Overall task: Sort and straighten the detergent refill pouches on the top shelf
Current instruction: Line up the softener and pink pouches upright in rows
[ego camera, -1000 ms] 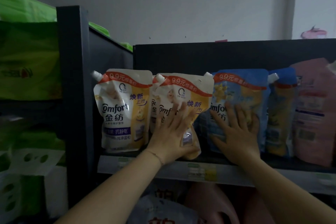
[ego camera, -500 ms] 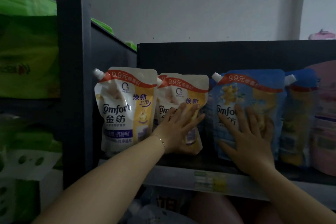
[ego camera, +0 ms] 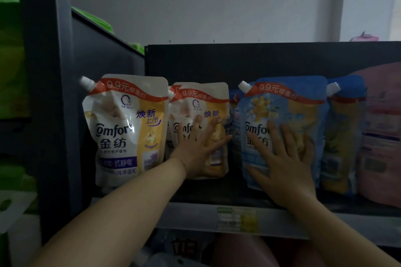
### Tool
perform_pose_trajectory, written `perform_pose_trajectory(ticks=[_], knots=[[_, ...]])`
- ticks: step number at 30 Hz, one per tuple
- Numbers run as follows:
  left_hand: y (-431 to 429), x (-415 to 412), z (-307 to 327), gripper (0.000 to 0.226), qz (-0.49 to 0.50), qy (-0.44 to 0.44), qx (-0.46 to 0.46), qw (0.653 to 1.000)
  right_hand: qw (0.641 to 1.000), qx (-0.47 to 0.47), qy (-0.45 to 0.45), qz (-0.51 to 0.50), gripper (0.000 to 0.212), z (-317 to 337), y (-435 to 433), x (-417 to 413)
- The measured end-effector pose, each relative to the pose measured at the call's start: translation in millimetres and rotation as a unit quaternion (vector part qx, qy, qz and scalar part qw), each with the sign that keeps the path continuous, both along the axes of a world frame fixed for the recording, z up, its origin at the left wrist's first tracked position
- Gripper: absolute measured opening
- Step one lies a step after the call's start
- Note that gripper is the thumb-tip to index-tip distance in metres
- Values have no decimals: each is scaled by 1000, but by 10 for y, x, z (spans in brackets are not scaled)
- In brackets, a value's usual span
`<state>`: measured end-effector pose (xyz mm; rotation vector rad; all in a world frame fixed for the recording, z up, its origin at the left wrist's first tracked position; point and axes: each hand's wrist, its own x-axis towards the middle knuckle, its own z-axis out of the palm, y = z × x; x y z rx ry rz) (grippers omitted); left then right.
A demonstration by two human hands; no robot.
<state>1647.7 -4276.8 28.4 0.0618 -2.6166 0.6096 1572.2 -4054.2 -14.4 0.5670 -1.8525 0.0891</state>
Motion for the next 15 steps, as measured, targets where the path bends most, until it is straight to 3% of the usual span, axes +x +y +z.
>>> perform_pose_trajectory(ticks=[7,13,15], knots=[[22,74,41,93,45,-23,-11,999,1000,9,-6,-2,78,-2,24,-32],[319,115,115,82,48,-30,-127,990,1000,5,-10,2,78,1,11,-11],[395,119,80,76,30,-13,-121,992,1000,0,-10,8,77,2,6,1]])
